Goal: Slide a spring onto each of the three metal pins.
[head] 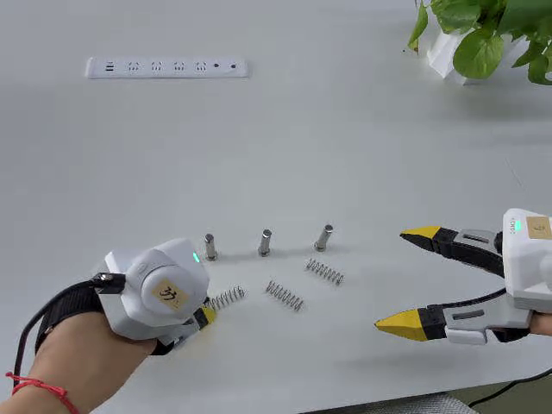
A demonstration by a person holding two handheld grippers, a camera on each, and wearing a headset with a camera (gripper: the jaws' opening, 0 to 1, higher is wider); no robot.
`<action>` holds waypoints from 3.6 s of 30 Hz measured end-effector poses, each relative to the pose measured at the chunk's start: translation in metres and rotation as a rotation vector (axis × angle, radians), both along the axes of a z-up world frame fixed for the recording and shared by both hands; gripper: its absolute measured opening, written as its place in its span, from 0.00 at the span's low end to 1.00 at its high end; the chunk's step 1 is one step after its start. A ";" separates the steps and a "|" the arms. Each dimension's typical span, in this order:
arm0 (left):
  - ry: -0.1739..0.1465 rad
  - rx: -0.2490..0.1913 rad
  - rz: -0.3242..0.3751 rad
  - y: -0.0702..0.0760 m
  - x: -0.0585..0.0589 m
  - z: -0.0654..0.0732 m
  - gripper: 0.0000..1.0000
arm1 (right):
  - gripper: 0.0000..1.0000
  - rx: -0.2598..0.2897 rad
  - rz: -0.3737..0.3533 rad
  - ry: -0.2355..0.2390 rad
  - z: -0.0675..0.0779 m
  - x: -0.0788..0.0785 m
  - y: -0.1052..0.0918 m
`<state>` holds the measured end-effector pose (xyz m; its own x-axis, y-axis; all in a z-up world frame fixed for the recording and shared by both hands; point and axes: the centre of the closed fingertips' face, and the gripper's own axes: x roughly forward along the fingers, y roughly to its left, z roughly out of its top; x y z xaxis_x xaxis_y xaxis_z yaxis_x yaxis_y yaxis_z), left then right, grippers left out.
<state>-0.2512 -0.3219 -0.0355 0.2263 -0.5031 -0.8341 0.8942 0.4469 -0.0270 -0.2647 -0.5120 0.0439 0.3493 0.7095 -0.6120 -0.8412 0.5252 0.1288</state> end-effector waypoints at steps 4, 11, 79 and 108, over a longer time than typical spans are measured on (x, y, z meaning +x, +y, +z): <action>0.002 -0.010 0.006 0.001 -0.001 0.002 0.07 | 0.80 0.000 0.002 -0.001 0.001 0.000 0.002; 0.005 -0.039 0.016 0.001 -0.003 0.008 0.07 | 0.80 0.006 0.009 -0.002 0.004 -0.001 0.007; -0.155 -0.657 0.133 -0.040 -0.003 0.167 0.07 | 0.12 0.613 -0.122 0.179 0.113 0.017 0.141; -0.126 -0.645 0.109 -0.045 -0.008 0.161 0.07 | 0.06 0.470 -0.009 0.072 0.115 0.012 0.147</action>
